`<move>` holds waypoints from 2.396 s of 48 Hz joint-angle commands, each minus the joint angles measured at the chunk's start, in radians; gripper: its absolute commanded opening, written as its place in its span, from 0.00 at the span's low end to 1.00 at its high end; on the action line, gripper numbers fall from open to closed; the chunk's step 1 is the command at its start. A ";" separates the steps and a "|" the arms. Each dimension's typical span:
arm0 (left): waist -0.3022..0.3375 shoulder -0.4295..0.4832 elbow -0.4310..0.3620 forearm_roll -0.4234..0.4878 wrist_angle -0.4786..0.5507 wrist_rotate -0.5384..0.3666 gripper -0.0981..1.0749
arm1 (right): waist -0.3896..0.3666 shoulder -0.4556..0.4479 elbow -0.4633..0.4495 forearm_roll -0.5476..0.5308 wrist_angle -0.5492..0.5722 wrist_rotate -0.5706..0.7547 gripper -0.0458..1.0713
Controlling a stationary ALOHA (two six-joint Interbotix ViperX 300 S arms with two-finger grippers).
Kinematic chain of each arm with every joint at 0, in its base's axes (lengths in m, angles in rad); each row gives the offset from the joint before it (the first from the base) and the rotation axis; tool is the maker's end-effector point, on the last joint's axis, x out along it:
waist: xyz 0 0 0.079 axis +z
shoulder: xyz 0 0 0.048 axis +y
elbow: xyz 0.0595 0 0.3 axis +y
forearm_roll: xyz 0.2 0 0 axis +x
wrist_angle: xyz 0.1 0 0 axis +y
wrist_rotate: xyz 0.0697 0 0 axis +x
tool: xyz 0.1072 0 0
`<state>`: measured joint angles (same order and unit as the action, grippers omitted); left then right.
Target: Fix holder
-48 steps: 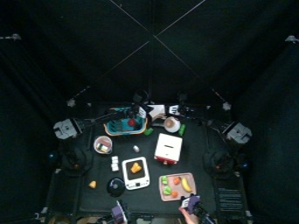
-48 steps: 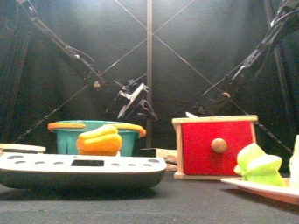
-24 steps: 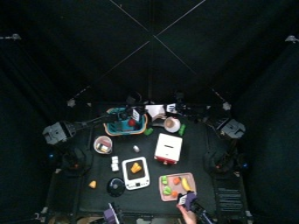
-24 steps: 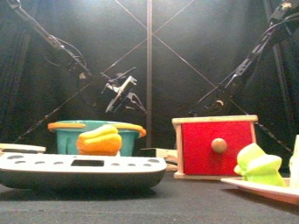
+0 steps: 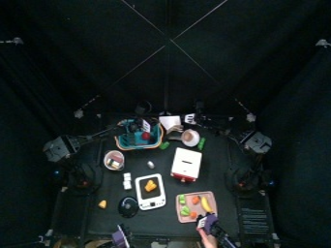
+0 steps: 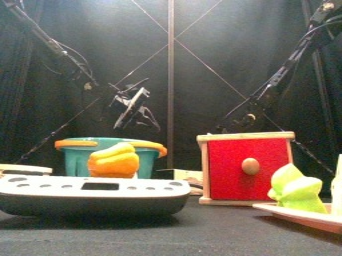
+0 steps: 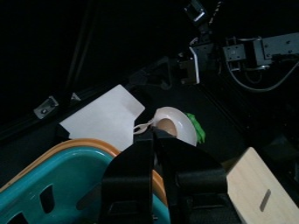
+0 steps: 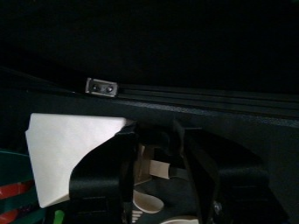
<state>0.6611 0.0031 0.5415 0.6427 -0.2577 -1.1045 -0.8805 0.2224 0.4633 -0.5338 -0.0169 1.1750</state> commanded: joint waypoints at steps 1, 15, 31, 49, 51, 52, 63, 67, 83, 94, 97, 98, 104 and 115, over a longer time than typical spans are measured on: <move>0.008 -0.031 -0.011 -0.002 -0.005 0.003 0.46 | 0.005 -0.052 -0.020 -0.002 0.003 -0.003 0.57; 0.017 -0.064 0.018 -0.006 -0.005 0.003 0.46 | 0.025 -0.115 -0.025 0.000 0.003 -0.003 0.57; 0.028 -0.095 0.054 -0.009 -0.005 0.002 0.46 | 0.061 -0.156 -0.038 -0.003 0.002 -0.005 0.57; 0.037 -0.149 0.104 -0.009 -0.005 0.002 0.46 | 0.153 -0.163 -0.112 -0.026 0.005 -0.009 0.57; 0.038 -0.153 0.110 -0.009 -0.005 0.002 0.46 | 0.167 -0.163 -0.121 -0.031 0.006 -0.009 0.57; 0.038 -0.156 0.115 -0.011 -0.005 0.002 0.46 | 0.173 -0.163 -0.124 -0.034 0.008 -0.009 0.57; 0.043 -0.199 0.155 -0.026 -0.005 0.003 0.46 | 0.252 -0.150 -0.158 -0.057 0.031 -0.008 0.57; 0.044 -0.215 0.167 -0.028 -0.005 0.003 0.46 | 0.264 -0.143 -0.163 -0.055 0.043 -0.005 0.57; 0.048 -0.256 0.209 -0.034 -0.005 0.003 0.46 | 0.347 -0.058 -0.199 -0.058 0.075 -0.008 0.57; 0.048 -0.279 0.233 -0.034 -0.005 0.003 0.46 | 0.385 -0.020 -0.261 -0.127 0.225 -0.008 0.58; 0.048 -0.288 0.241 -0.034 -0.005 0.003 0.46 | 0.397 -0.018 -0.278 -0.161 0.287 -0.003 0.58; 0.048 -0.291 0.242 -0.034 -0.005 0.003 0.46 | 0.400 -0.020 -0.282 -0.172 0.302 -0.003 0.58; 0.048 -0.313 0.261 -0.034 -0.005 0.003 0.46 | 0.422 -0.020 -0.301 -0.210 0.368 -0.002 0.60; 0.041 -0.365 0.295 -0.034 -0.005 0.003 0.46 | 0.451 -0.020 -0.308 -0.216 0.380 -0.002 0.73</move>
<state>0.7041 -0.3313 0.8406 0.6105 -0.2577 -1.1029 -0.4357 0.2301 0.1764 -0.7501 0.3651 1.1766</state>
